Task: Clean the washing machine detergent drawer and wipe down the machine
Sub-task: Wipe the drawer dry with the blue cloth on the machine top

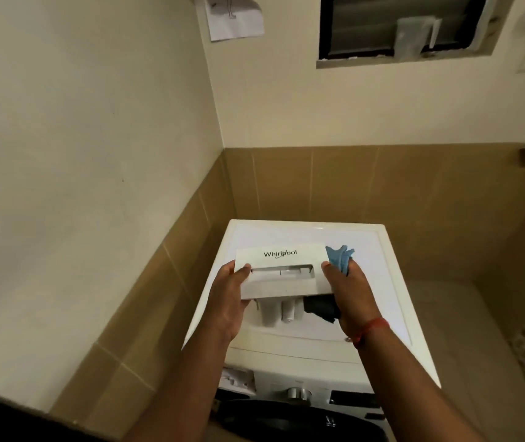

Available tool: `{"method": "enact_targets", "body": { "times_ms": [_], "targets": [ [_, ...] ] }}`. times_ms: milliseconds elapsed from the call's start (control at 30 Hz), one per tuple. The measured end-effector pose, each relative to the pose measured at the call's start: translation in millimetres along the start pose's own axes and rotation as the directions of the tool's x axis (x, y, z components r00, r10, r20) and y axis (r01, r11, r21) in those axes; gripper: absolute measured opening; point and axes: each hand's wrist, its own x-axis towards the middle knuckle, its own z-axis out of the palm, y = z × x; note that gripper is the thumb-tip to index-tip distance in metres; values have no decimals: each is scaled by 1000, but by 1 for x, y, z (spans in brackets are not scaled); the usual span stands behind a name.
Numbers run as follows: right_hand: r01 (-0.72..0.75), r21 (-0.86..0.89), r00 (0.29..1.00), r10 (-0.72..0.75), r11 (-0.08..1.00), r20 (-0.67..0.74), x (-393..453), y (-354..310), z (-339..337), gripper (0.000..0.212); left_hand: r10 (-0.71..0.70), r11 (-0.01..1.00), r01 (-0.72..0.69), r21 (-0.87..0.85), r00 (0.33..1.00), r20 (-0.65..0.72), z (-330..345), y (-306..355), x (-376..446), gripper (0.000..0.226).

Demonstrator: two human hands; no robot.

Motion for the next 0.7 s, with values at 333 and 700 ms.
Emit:
{"method": "enact_targets", "body": {
  "times_ms": [333,700],
  "targets": [
    [-60,36,991,64,998,-115,40,5,26,50,3,986,-55,157,950,312,-52,-36,49,48],
    [-67,48,969,76,997,-233,44,-8,51,19,245,778,-419,468,888,389,-43,-7,97,128]
  ]
}}
